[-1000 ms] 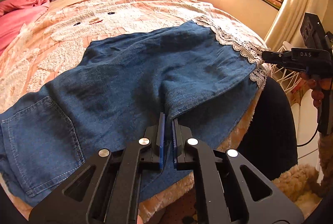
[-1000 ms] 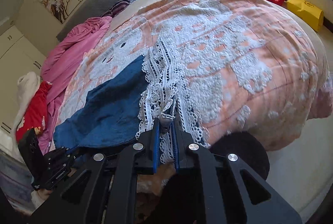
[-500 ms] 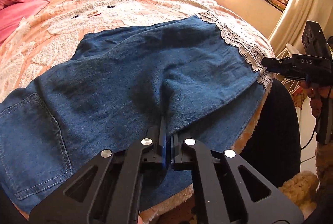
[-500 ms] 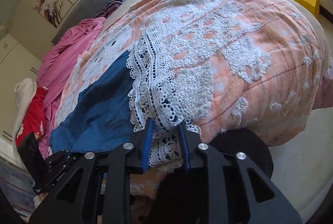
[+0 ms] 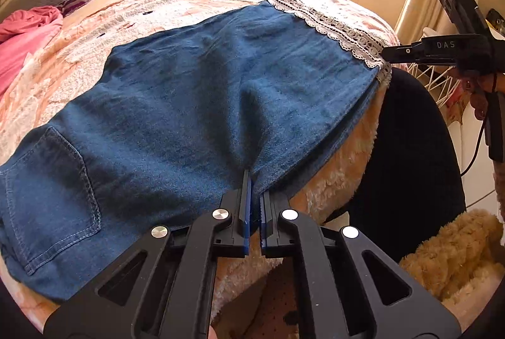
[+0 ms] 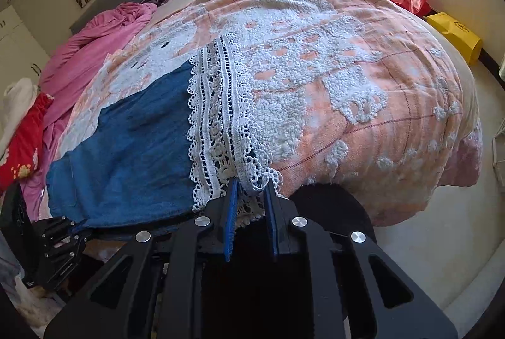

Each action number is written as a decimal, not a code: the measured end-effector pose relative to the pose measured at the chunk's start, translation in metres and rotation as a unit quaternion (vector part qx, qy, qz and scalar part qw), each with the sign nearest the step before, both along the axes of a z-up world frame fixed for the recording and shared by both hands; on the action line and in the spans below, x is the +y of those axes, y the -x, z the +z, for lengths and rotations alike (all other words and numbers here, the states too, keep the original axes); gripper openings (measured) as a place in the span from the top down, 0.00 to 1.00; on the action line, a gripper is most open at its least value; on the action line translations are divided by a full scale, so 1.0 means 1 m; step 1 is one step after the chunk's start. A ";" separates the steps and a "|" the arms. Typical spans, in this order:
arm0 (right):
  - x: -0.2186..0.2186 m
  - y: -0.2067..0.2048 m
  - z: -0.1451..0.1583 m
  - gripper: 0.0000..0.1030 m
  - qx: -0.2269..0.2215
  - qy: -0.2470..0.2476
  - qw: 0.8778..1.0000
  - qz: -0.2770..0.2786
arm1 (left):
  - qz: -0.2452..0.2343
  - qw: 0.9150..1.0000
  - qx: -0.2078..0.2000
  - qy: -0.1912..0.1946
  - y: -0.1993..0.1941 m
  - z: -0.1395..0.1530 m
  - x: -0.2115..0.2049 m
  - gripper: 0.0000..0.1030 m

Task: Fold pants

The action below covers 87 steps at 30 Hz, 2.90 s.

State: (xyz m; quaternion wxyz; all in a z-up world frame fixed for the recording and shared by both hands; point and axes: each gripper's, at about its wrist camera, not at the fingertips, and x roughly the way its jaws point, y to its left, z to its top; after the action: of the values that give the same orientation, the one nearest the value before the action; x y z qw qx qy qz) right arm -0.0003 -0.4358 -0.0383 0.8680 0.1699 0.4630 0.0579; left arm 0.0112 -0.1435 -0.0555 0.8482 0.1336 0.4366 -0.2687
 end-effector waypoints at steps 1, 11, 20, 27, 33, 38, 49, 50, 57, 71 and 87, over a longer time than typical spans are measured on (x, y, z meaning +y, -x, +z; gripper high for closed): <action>0.001 0.000 0.001 0.85 0.002 0.008 1.000 0.000 | 0.000 1.000 0.000 0.000 0.001 0.000 0.000 0.99; 0.000 0.006 0.009 0.77 -0.002 0.010 1.000 -0.007 | -0.003 1.000 0.021 0.007 -0.005 -0.010 0.000 0.96; 0.058 0.000 0.040 0.61 -0.057 -0.003 0.994 0.091 | 0.023 0.996 0.040 0.079 0.012 0.010 0.030 0.73; 0.112 -0.032 0.011 0.54 -0.024 0.021 0.986 0.166 | 0.207 0.972 -0.023 0.107 0.015 0.049 0.126 0.51; 0.110 -0.036 -0.011 0.52 0.009 0.022 0.987 0.160 | 0.369 0.926 -0.056 0.060 0.008 0.053 0.203 0.32; 0.106 -0.030 -0.013 0.52 0.013 0.014 0.987 0.157 | 0.383 0.921 -0.018 0.071 -0.014 0.030 0.216 0.31; 0.109 -0.027 -0.015 0.52 0.027 0.025 0.985 0.167 | 0.405 0.911 -0.038 0.065 -0.017 0.040 0.230 0.66; 0.109 -0.026 -0.017 0.51 0.028 0.025 0.985 0.167 | 0.405 0.912 -0.025 0.058 -0.021 0.032 0.231 0.65; 0.109 -0.026 -0.015 0.49 0.034 0.022 0.984 0.172 | 0.418 0.906 -0.012 0.061 -0.014 0.023 0.238 0.47; 0.069 -0.063 0.036 0.40 -0.054 0.037 0.990 0.125 | 0.352 0.928 -0.064 0.106 -0.044 0.090 0.197 0.38; 0.008 -0.184 0.010 0.40 -0.017 -0.012 0.994 0.109 | 0.217 0.970 0.021 0.108 -0.159 0.041 0.073 0.41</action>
State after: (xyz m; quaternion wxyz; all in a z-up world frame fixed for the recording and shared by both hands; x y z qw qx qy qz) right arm 0.1837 -0.4277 -0.0281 0.8622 0.1282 0.4629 0.1608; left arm 0.1706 -0.0708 -0.0145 0.8860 -0.0626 0.4415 -0.1270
